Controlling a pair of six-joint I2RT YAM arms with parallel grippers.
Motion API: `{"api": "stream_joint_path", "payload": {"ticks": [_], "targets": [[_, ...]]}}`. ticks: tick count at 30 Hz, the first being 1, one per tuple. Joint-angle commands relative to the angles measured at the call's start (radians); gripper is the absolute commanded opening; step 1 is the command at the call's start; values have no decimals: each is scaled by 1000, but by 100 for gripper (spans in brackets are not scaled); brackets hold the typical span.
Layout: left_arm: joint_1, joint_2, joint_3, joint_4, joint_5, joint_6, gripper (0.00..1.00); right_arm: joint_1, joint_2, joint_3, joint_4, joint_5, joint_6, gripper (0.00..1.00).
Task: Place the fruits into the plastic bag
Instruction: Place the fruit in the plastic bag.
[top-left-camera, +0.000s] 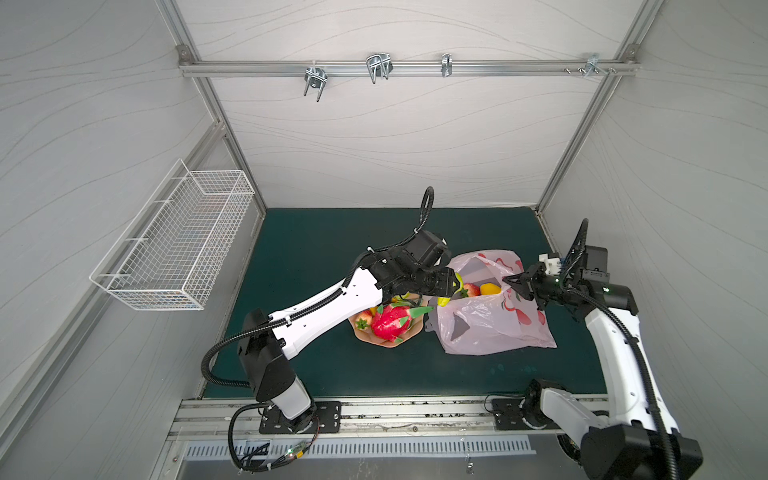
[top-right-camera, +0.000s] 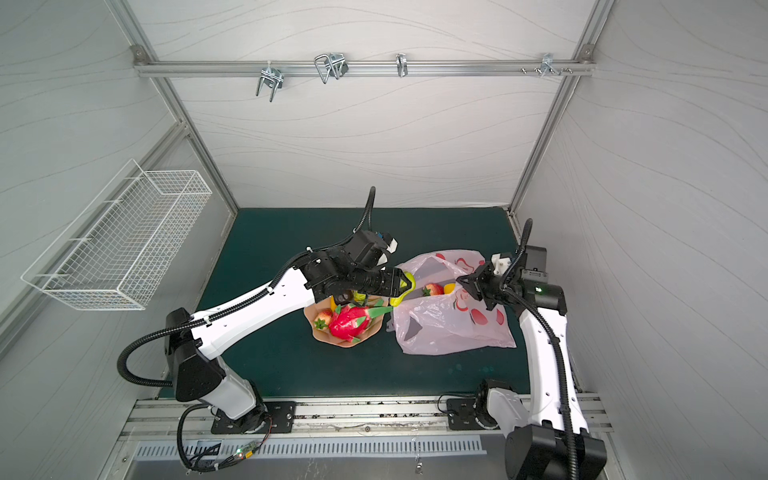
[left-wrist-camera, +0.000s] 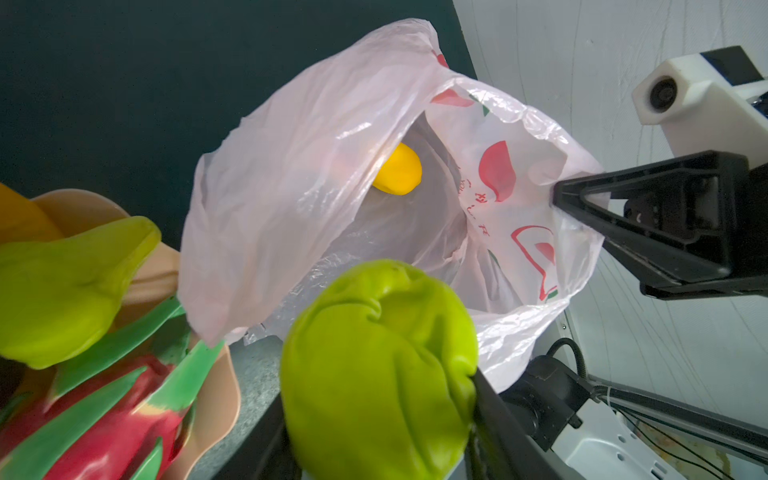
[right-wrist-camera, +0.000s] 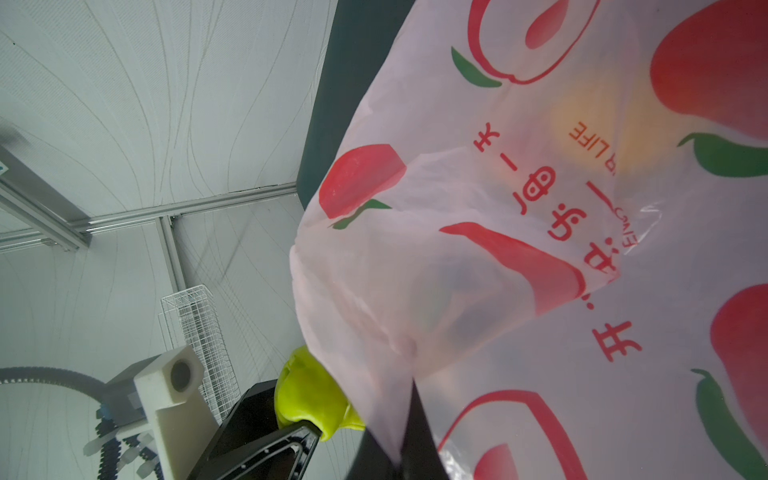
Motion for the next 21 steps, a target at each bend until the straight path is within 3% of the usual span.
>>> {"api": "stream_joint_path", "payload": {"ticks": [1, 10, 21], "targets": [[-26, 3, -13, 73, -14, -44, 28, 7, -16, -9, -8, -13, 12, 0], [-122, 47, -65, 86, -5, -39, 28, 12, -12, -14, -2, -10, 16, 0], [-172, 155, -39, 107, 139, -26, 25, 26, 10, -7, 13, 1, 30, 0]]}}
